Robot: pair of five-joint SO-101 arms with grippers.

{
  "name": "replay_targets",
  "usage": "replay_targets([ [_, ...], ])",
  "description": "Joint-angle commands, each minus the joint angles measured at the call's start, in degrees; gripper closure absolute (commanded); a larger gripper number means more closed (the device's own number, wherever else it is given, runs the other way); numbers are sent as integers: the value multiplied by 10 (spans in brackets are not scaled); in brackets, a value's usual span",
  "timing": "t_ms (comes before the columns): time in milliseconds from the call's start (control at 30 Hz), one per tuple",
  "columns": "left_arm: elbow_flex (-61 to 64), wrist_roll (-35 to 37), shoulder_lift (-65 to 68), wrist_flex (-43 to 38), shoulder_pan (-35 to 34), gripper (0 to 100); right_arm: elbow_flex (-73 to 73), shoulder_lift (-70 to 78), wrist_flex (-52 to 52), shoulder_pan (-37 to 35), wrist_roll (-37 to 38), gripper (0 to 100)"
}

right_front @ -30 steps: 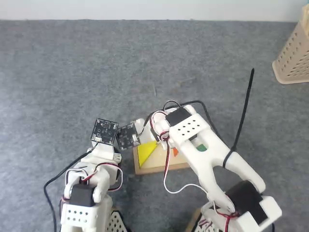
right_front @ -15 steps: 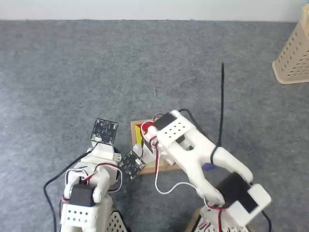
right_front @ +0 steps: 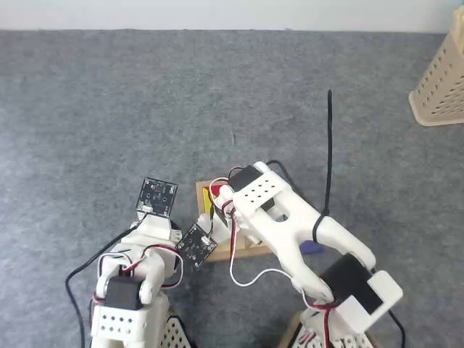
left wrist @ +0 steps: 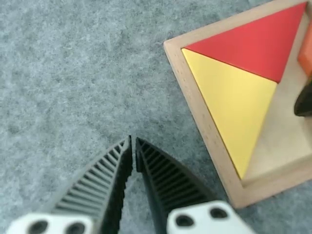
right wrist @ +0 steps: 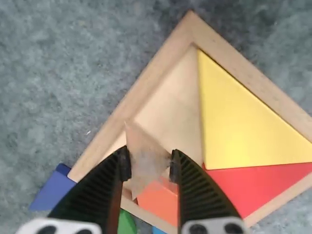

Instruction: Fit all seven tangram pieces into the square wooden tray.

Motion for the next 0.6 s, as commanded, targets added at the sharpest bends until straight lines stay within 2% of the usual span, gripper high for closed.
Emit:
replay_targets([
  [0,-11,4,-12,4,0,988,-47,-3,7,-3,26,988],
  [233,-11,4,-12,4,0,988,-62,-2,7,-1,69,988],
  [400,-11,4,-12,4,0,988,-59,-2,10,5,68,983],
  [500,-11,4,-12,4,0,988,-71,-3,39,15,61,917],
  [567,-11,4,-12,4,0,988,-84,-3,44,18,26,866],
])
